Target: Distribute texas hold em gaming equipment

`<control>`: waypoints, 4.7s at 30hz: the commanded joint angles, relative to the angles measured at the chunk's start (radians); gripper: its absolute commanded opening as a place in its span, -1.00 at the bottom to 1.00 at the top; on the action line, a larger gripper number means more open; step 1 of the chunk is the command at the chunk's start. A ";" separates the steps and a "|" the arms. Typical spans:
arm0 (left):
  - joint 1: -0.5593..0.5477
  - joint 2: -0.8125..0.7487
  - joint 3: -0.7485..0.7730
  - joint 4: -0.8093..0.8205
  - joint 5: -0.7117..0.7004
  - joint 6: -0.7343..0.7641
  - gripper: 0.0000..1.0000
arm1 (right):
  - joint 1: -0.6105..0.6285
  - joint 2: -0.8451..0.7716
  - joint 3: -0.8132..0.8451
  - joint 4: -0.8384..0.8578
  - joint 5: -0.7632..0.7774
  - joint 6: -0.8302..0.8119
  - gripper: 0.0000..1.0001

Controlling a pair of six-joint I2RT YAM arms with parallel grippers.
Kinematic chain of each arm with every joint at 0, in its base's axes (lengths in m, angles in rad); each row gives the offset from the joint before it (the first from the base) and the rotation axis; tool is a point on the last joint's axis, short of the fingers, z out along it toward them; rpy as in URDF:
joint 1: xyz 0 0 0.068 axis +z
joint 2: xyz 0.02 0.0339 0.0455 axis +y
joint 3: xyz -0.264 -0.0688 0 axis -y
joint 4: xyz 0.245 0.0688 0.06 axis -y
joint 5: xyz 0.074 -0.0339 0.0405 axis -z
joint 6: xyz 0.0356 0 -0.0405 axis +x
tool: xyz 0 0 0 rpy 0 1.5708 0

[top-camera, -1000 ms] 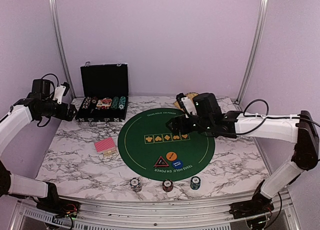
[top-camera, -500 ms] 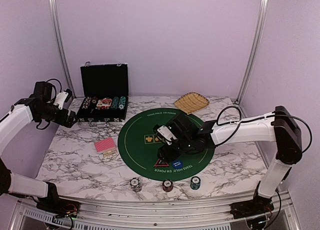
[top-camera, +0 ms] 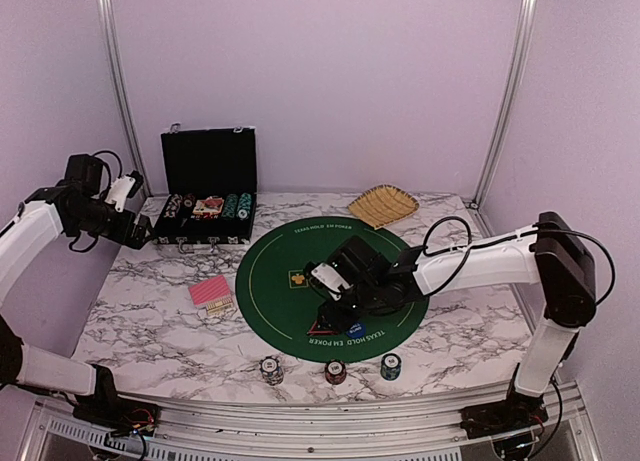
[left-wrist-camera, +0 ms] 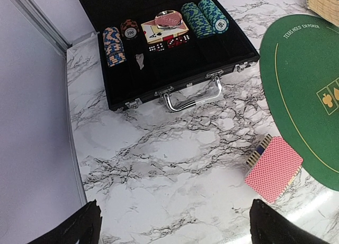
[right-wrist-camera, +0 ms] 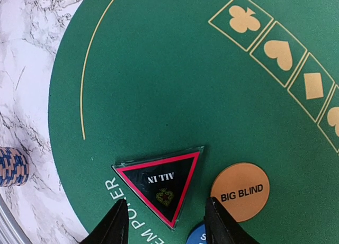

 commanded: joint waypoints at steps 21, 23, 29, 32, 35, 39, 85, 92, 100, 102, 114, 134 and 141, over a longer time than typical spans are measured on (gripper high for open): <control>0.001 0.020 0.089 -0.106 0.059 0.002 0.98 | 0.031 0.111 0.008 0.009 0.005 -0.018 -0.26; 0.001 0.016 0.092 -0.105 0.066 0.003 0.98 | 0.032 0.123 0.021 0.008 0.005 -0.017 -0.27; 0.001 0.018 0.093 -0.106 0.069 0.010 0.98 | 0.036 0.159 0.070 0.012 0.005 -0.016 -0.35; 0.001 0.018 0.096 -0.108 0.066 0.010 0.98 | 0.037 0.190 0.102 0.015 0.005 -0.019 -0.43; 0.001 0.018 0.103 -0.110 0.058 0.010 0.98 | 0.036 0.219 0.130 0.026 0.005 -0.017 -0.52; 0.001 0.017 0.112 -0.112 0.052 0.011 0.98 | 0.036 0.269 0.194 0.038 0.012 -0.015 -0.53; -0.007 -0.003 0.126 -0.198 0.112 0.058 0.98 | 0.008 -0.003 0.046 -0.200 0.242 0.341 0.78; -0.013 -0.017 0.144 -0.206 0.147 0.054 0.98 | 0.004 0.005 0.006 -0.143 0.239 0.370 0.75; -0.018 -0.009 0.144 -0.208 0.143 0.044 0.98 | -0.033 0.059 0.004 -0.062 0.221 0.376 0.65; -0.018 -0.006 0.150 -0.208 0.141 0.043 0.98 | -0.043 0.068 0.003 -0.053 0.221 0.375 0.60; -0.018 -0.001 0.163 -0.210 0.128 0.041 0.98 | -0.049 0.090 -0.010 -0.031 0.213 0.366 0.31; -0.018 -0.011 0.161 -0.210 0.114 0.051 0.98 | 0.008 0.102 -0.012 -0.055 0.291 0.414 0.12; -0.018 -0.014 0.159 -0.220 0.114 0.066 0.98 | 0.007 0.119 0.016 -0.071 0.334 0.414 -0.01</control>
